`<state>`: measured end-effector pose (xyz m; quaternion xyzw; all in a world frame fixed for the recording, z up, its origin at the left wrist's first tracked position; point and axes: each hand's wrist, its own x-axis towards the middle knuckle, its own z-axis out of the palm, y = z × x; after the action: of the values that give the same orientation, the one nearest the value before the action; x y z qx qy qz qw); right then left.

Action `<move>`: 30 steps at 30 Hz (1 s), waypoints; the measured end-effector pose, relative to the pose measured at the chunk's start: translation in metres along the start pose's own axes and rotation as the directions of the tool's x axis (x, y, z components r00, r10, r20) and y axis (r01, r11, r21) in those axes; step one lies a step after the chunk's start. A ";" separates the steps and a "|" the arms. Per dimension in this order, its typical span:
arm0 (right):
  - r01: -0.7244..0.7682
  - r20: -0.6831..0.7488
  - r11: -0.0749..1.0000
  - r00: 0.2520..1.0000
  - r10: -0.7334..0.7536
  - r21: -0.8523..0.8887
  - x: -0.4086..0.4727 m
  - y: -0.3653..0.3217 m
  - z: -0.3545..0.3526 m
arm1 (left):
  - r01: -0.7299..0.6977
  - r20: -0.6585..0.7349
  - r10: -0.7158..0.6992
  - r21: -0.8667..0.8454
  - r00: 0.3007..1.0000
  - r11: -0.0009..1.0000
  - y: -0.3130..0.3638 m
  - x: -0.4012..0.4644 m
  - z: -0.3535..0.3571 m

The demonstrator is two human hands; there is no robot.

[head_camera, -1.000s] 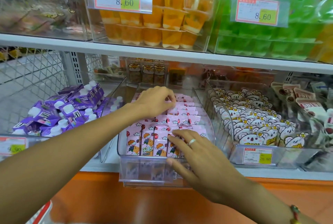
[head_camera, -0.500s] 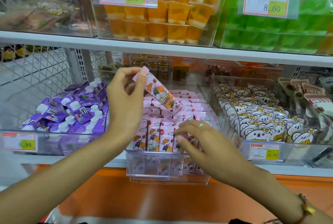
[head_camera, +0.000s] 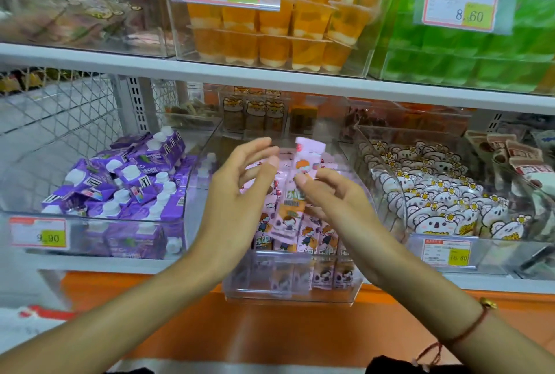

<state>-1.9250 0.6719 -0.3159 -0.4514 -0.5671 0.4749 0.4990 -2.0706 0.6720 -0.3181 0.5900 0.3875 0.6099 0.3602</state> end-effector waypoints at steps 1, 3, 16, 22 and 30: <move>-0.055 -0.009 0.995 0.998 0.056 0.079 0.002 0.001 -0.001 | 0.003 0.026 -0.004 0.028 1.000 1.000 -0.001 -0.001 0.000; -0.090 0.000 0.980 0.996 0.091 0.177 0.004 0.002 -0.002 | 0.015 0.080 -0.023 0.102 0.996 0.995 -0.003 -0.005 0.000; -0.020 0.104 0.983 0.995 0.001 0.181 0.004 -0.002 -0.013 | -0.093 0.181 0.043 0.276 0.983 0.957 -0.020 -0.003 -0.001; 0.063 -0.083 0.996 0.995 -0.058 0.057 0.002 0.001 -0.013 | -0.286 0.230 0.196 0.477 0.953 0.831 -0.021 -0.003 0.001; 0.084 -0.024 0.996 0.996 -0.084 -0.017 0.000 -0.002 -0.016 | 0.073 0.206 -0.090 0.088 0.974 0.993 -0.009 0.004 0.002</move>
<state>-1.9095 0.6735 -0.3133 -0.4371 -0.5832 0.4432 0.5220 -2.0692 0.6792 -0.3245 0.6487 0.3953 0.5128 0.3999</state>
